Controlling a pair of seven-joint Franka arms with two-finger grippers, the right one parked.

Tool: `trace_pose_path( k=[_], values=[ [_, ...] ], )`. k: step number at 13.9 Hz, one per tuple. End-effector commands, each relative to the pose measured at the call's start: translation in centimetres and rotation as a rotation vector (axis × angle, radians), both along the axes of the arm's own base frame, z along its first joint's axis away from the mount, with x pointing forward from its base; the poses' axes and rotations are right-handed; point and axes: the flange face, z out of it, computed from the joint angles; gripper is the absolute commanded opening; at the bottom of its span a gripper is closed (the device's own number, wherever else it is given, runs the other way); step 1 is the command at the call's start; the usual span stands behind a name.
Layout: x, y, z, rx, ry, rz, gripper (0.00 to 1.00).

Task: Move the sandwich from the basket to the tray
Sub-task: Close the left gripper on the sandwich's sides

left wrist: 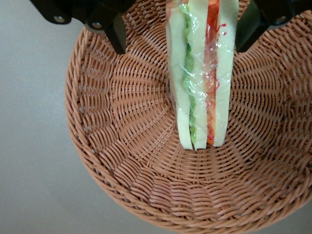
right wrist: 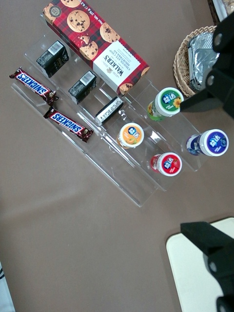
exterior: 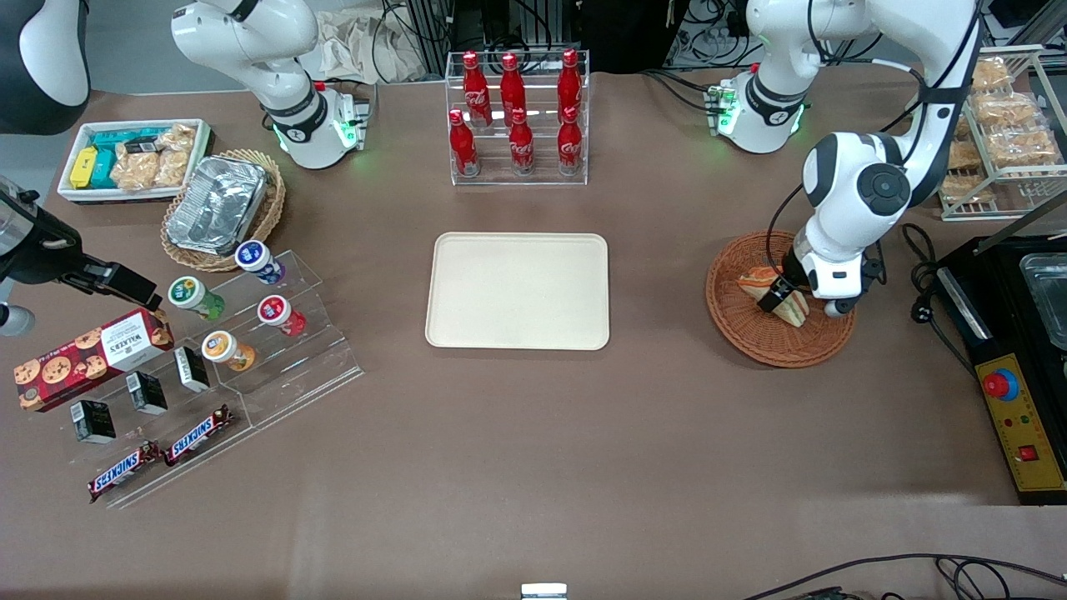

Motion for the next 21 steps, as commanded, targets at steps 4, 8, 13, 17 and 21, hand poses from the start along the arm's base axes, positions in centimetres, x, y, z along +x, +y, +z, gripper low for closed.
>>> trace_pose_path(
  k=[4, 8, 13, 17, 21],
  values=[
    [-1.0, 0.0, -1.6, -0.004, -0.010, 0.022, 0.99],
    [-1.5, -0.3, -2.7, -0.004, -0.034, 0.054, 0.80],
    [-0.8, -0.4, -0.3, 0.002, -0.020, 0.050, 0.39],
    [1.9, -1.4, 4.5, 0.060, 0.068, 0.063, 0.26],
    [5.4, -4.3, 12.7, 0.091, 0.108, 0.038, 0.31]
  ],
)
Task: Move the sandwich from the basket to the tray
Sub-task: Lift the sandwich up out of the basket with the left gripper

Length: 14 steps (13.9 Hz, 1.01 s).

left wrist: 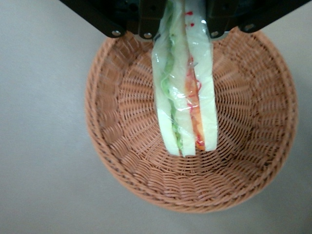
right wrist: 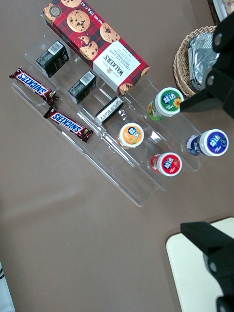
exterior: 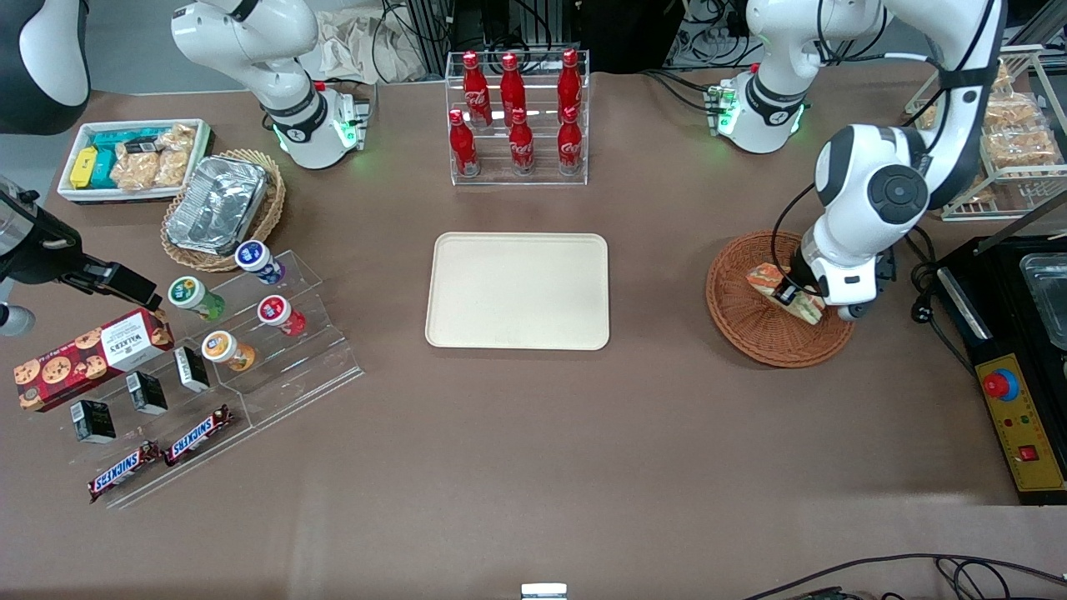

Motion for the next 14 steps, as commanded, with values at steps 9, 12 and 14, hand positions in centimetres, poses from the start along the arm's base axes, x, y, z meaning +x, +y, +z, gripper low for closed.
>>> trace_pose_path(
  k=[9, 12, 14],
  values=[
    [0.1, -11.2, 12.0, 0.012, -0.002, -0.403, 0.30],
    [-1.8, -15.3, 11.3, 0.017, 0.017, -0.508, 0.30],
    [-2.5, -16.8, 10.6, 0.015, 0.029, -0.533, 0.30]
  ],
)
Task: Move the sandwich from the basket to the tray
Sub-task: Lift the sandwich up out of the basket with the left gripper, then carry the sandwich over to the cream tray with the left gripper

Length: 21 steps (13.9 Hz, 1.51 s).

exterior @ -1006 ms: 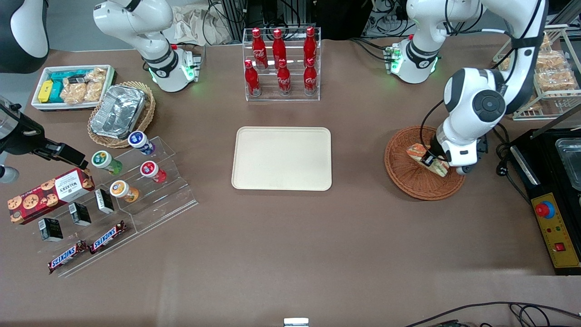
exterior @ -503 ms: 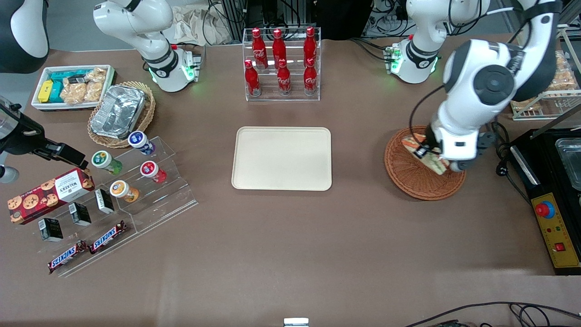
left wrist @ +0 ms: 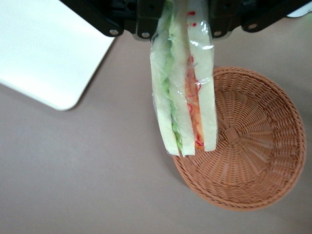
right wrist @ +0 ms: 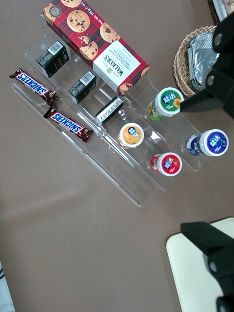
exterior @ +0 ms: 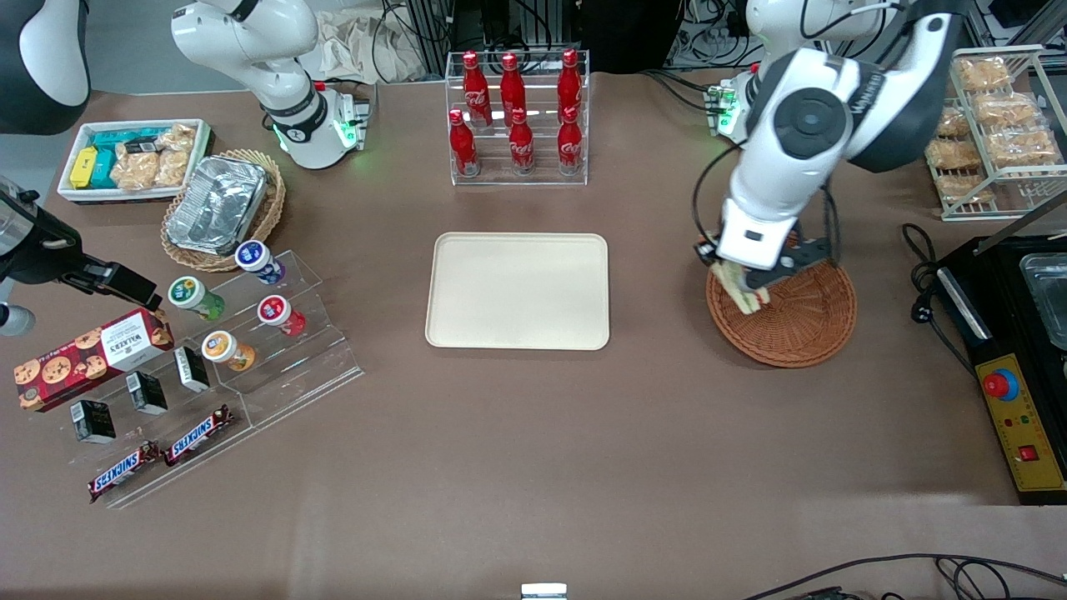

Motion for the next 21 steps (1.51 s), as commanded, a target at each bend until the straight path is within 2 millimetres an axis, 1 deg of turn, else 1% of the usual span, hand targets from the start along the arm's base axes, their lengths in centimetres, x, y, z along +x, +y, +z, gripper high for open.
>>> trace_pose_path(
  k=[1, 2, 3, 4, 6, 8, 9, 10, 11, 12, 13, 14, 16, 17, 19, 20, 21],
  values=[
    [-1.1, -1.9, -0.3, 0.018, 0.014, -0.065, 0.30],
    [-1.6, -2.7, -0.3, 0.019, 0.016, -0.082, 0.30],
    [-1.6, -2.9, -0.5, 0.016, 0.020, -0.084, 0.30],
    [-1.7, -3.7, -1.1, 0.011, 0.033, -0.100, 0.29],
    [-3.0, -5.9, -1.2, 0.008, 0.030, -0.147, 0.29],
    [-3.7, -7.1, -1.5, 0.004, 0.040, -0.180, 0.29],
    [-4.7, -8.5, -1.6, 0.003, 0.037, -0.213, 0.29],
    [-5.4, -9.7, -2.3, 0.003, 0.051, -0.237, 0.29],
    [-5.8, -11.0, -2.5, -0.006, 0.049, -0.257, 0.29],
    [-6.3, -12.7, -2.3, -0.014, 0.035, -0.291, 0.29],
    [-6.3, -13.7, -2.7, -0.014, 0.016, -0.320, 0.29],
    [-6.0, -14.0, -3.7, -0.007, 0.017, -0.330, 0.29],
    [-6.0, -15.1, -5.1, -0.024, 0.014, -0.342, 0.29],
    [-5.6, -15.6, -6.0, -0.049, 0.000, -0.344, 0.29],
    [-4.8, -16.4, -8.7, -0.090, 0.006, -0.349, 0.29],
    [-4.3, -17.0, -9.6, -0.120, -0.005, -0.355, 0.29],
    [-4.1, -18.1, -10.1, -0.140, -0.020, -0.372, 0.29]
  ],
)
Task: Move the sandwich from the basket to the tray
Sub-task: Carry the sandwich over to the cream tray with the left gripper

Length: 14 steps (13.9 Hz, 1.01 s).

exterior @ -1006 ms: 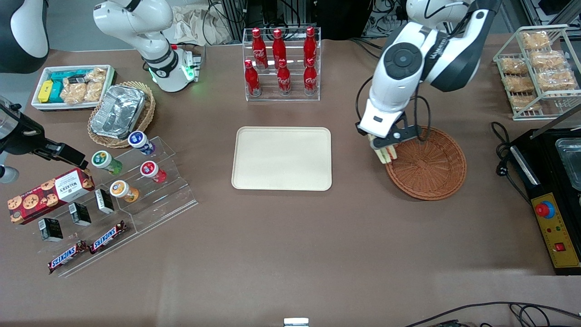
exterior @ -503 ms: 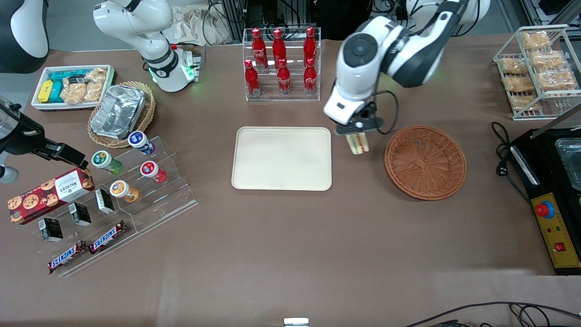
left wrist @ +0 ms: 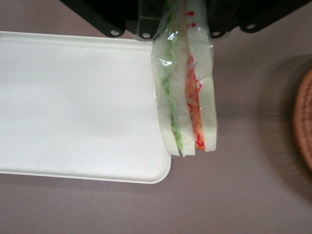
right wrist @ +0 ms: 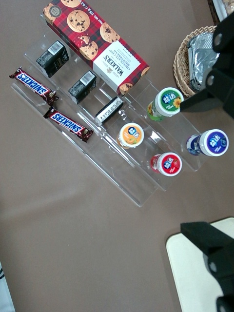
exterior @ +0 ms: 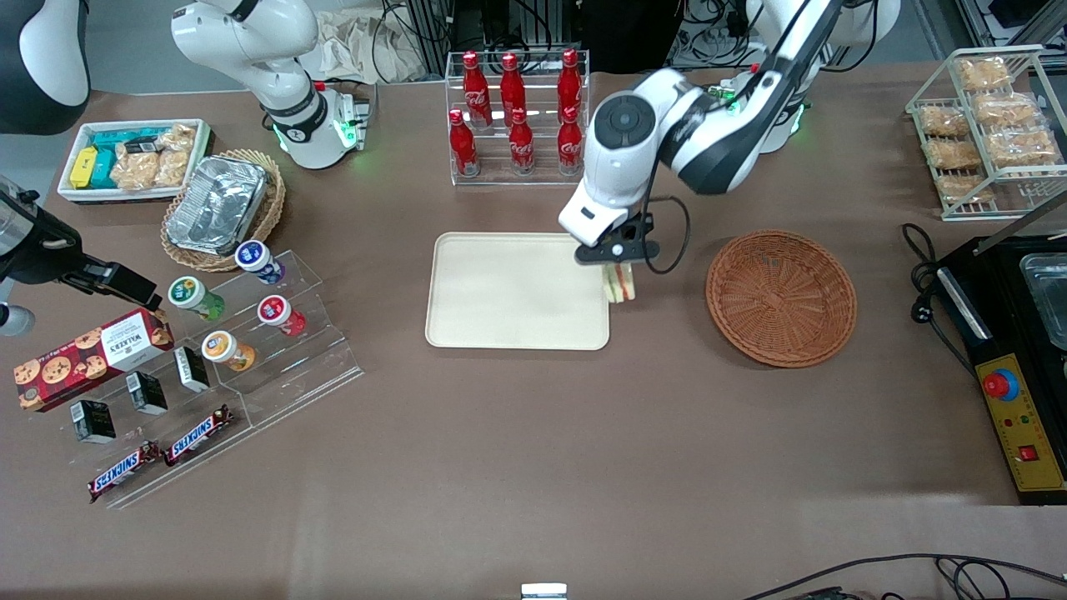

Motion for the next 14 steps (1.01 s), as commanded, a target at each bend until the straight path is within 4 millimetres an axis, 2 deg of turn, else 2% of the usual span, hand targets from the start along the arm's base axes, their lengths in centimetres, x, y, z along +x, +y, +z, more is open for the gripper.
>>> trace_pose_path(
  k=[1, 3, 4, 6, 9, 12, 14],
  values=[
    [1.3, -2.9, -1.8, -0.040, -0.012, -0.050, 0.29],
    [2.1, -4.2, -3.4, -0.028, -0.025, -0.086, 0.29],
    [1.4, -5.3, -3.9, -0.027, -0.048, -0.117, 0.29],
    [1.4, -5.8, -4.9, -0.054, -0.071, -0.127, 0.29],
    [1.4, -5.6, -7.2, -0.042, -0.040, -0.127, 0.29],
    [2.0, -3.4, -9.5, -0.002, -0.021, -0.109, 0.29],
    [2.0, -3.2, -10.5, 0.012, -0.019, -0.117, 0.29]
  ],
)
